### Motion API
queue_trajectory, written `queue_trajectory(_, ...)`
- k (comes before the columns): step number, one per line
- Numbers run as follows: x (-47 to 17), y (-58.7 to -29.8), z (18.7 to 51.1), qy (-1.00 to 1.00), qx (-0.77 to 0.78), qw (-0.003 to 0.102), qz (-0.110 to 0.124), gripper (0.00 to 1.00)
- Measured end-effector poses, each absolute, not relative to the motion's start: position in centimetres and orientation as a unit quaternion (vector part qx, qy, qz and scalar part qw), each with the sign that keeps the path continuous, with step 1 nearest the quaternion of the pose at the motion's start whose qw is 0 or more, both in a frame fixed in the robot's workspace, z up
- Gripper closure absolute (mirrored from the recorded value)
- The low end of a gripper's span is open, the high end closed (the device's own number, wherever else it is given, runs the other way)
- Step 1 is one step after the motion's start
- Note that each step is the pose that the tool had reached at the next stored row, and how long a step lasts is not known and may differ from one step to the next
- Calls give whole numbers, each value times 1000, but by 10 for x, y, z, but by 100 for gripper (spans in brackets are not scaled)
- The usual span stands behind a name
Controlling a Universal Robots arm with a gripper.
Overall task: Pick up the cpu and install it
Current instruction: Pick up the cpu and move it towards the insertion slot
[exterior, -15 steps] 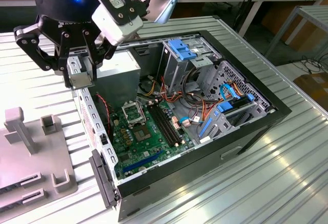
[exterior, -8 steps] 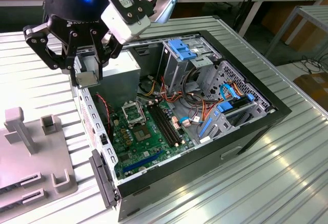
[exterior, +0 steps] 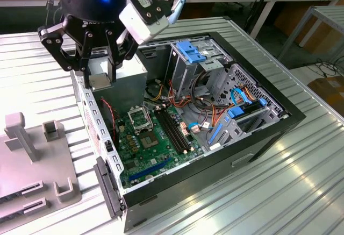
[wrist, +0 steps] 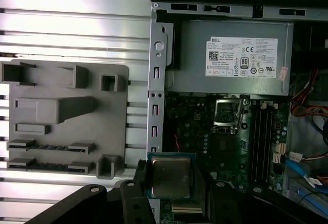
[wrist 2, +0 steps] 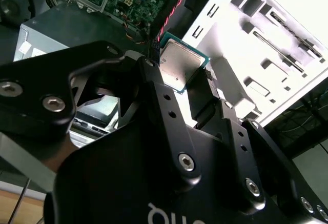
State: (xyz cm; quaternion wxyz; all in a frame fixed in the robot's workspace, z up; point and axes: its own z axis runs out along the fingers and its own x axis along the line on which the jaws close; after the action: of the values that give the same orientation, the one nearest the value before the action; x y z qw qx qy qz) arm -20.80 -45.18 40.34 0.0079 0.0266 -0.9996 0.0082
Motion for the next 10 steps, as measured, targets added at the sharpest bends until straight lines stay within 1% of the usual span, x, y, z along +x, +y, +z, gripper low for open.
queue_trajectory(10, -194, -452, 403, -1000, 27, 8, 9, 53)
